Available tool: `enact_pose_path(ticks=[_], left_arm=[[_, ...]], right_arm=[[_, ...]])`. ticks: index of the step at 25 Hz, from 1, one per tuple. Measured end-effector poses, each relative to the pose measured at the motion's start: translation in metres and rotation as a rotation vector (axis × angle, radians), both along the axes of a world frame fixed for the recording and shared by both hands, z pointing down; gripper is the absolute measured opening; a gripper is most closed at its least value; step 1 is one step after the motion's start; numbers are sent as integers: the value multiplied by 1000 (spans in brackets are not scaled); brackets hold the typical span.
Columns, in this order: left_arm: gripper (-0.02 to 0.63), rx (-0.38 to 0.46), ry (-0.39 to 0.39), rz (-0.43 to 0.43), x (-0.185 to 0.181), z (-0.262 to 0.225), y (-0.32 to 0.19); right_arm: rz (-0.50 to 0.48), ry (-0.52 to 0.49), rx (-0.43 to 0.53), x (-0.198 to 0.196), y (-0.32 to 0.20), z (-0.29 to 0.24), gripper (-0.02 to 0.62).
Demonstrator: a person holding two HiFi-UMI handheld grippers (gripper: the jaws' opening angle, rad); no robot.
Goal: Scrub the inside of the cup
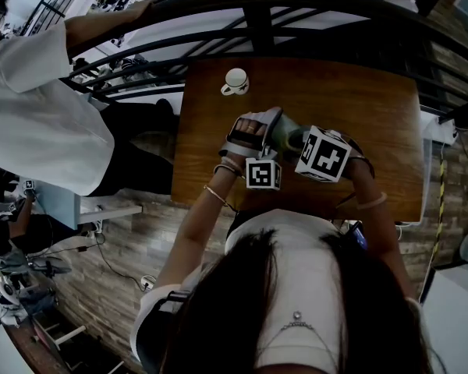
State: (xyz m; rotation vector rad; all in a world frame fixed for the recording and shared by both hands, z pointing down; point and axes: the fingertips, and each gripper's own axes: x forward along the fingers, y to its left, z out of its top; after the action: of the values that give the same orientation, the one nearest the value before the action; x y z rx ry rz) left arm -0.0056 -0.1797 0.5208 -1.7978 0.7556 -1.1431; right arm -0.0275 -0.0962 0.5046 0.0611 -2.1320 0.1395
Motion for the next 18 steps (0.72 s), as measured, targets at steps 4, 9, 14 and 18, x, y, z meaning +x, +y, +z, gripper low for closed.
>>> enact_pose_path(ticks=[4,9,14,18], left_arm=[[347,3,-2,11,-1,0,0],[347,23,5,9,-3,0,-3],[347,42,11,3,-6,-7,-8],[347,48,21,-3,-5,-8,-6]], right_arm=[[8,-6,-7,0,0,0,80],[17,-63,-53,-2,0,-3,80],[38,-133,-116,-5,-3,-10,80],[71,-206,-181,-5,-1,-15,80]])
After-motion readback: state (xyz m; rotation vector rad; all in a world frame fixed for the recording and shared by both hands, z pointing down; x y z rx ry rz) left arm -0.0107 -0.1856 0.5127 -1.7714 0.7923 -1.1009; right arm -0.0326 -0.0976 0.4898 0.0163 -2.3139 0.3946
